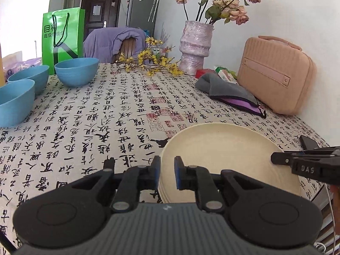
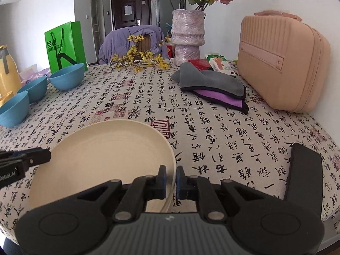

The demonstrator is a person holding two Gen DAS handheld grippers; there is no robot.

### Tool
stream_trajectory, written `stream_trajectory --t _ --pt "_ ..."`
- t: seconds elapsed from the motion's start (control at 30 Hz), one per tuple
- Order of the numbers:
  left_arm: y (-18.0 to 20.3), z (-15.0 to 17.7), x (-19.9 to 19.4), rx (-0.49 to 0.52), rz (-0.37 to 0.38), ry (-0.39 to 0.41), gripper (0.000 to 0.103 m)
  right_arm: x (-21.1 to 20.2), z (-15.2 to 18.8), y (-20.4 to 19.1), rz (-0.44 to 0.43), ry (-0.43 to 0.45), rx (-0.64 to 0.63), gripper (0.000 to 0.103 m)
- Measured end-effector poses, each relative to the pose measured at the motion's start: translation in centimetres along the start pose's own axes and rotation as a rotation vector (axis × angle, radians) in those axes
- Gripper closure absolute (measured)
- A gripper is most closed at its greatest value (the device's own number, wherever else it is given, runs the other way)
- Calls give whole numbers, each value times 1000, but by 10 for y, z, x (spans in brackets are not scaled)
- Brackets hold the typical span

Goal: Organize plates and bowls
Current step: 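Lower the left tool's plate onto the stack and open it while the right tool releases its plate, then move both open tools toward the light-blue bowls beside the yellow mug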

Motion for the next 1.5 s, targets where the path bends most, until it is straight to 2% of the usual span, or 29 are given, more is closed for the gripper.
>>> stream_trajectory --t 0.2,0.27,0.4,0.53,0.67,0.77,0.8,0.87,0.9,0.93,1.07,1.27,1.5 --pt "-9 0 -11 -4 -22 6 83 -6 -2 3 -3 9 29 90" --pt "-16 1 -20 -2 -37 12 74 -11 -4 5 -2 20 41 86" --pt "-34 1 -45 -1 -73 27 65 -29 -11 1 -11 66 53 83" --pt "-52 2 -77 6 -119 63 47 -52 -14 -17 -62 112 60 77" --pt "-70 5 -113 27 -171 103 28 -74 -4 -57 -162 136 44 71" --pt "-86 10 -135 27 -199 110 14 -89 9 -92 -232 150 18 61" --pt "-93 13 -142 21 -211 112 12 -93 14 -103 -256 159 9 57" --pt "-105 19 -157 16 -215 119 7 -103 23 -123 -286 189 0 40" --pt "-110 21 -164 17 -216 128 4 -108 28 -133 -293 211 -1 26" --pt "-116 24 -172 19 -219 143 0 -112 33 -141 -294 230 0 18" --pt "-135 32 -196 32 -239 177 0 -127 50 -167 -315 262 -4 10" --pt "-162 40 -215 -11 -275 193 0 -131 63 -191 -333 210 29 10" --pt "-179 39 -213 -35 -295 195 0 -125 57 -205 -332 214 -5 10"
Point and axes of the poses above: each gripper's, at about its wrist camera, not at the fingertips, and x roughly the way its jaws point, y to its right, z to its underside, the point moved 1 cm from there along x, roughly the way its jaws point, and after that the axes turned 13 degrees about y, right-handed, at the moved point
